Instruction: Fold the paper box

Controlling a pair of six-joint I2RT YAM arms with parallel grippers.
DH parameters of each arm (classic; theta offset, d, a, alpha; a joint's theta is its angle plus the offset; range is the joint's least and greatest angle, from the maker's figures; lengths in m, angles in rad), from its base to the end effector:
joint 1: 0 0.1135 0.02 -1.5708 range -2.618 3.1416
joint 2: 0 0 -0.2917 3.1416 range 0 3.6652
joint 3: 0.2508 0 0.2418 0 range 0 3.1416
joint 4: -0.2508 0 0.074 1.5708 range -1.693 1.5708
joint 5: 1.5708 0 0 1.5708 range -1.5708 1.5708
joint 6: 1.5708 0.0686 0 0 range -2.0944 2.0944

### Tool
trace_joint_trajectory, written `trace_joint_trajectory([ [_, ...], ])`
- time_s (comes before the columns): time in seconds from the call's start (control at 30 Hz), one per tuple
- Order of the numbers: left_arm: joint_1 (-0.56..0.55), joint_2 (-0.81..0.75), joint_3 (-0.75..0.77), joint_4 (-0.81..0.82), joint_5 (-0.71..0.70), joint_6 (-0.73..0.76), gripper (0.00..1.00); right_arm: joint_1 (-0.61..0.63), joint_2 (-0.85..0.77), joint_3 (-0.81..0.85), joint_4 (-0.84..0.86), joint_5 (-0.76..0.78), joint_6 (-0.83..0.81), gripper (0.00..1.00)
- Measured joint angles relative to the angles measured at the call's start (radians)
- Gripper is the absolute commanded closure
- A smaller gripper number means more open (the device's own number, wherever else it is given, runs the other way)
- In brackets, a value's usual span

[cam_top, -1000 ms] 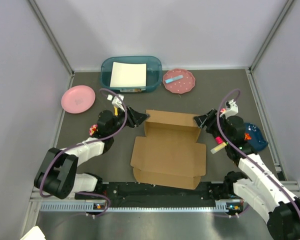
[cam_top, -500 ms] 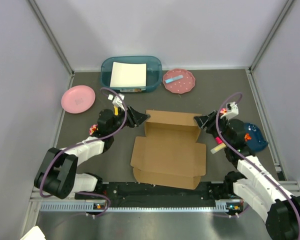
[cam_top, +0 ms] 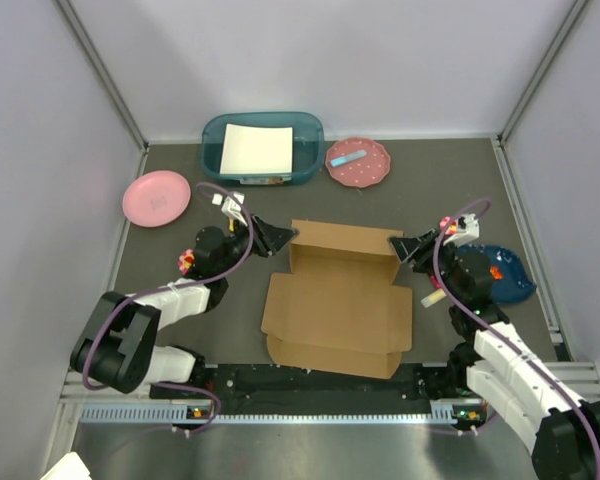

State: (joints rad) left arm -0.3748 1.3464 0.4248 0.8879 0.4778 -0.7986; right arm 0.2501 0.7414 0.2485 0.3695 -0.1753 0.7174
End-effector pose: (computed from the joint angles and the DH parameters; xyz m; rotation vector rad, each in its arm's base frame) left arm 0.2484 -0.1316 0.2430 0.0341 1.7596 -1.2644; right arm 0.1715 0.0562 0.2351 0.2752 1.7482 0.8624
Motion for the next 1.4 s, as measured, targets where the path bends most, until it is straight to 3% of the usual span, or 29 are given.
trace_joint_trajectory([
  [0.2,0.0,-0.04,0.013,-0.076,0.0,0.006,0.38,0.0,-0.043,0.039,-0.121,0.002,-0.012,0.32],
  [0.5,0.0,-0.178,0.164,-0.55,-0.096,0.1,0.3,0.0,-0.039,0.246,-0.438,0.037,-0.087,0.27],
  [0.83,0.0,-0.293,0.33,-0.76,-0.163,0.161,0.25,0.02,-0.044,0.498,-0.627,0.07,-0.208,0.22],
  [0.9,0.0,-0.341,0.334,-0.789,-0.183,0.172,0.25,0.124,-0.018,0.601,-0.686,0.157,-0.288,0.21],
  [1.1,-0.001,-0.595,0.206,-0.885,-0.29,0.187,0.25,0.731,0.18,0.864,-0.793,0.606,-0.624,0.2],
  [1.23,-0.001,-0.785,0.072,-1.006,-0.375,0.193,0.25,0.915,0.337,0.873,-0.85,0.836,-0.808,0.2],
  [1.4,-0.002,-0.922,0.029,-1.12,-0.431,0.195,0.25,1.017,0.492,0.871,-0.913,0.985,-0.967,0.21],
])
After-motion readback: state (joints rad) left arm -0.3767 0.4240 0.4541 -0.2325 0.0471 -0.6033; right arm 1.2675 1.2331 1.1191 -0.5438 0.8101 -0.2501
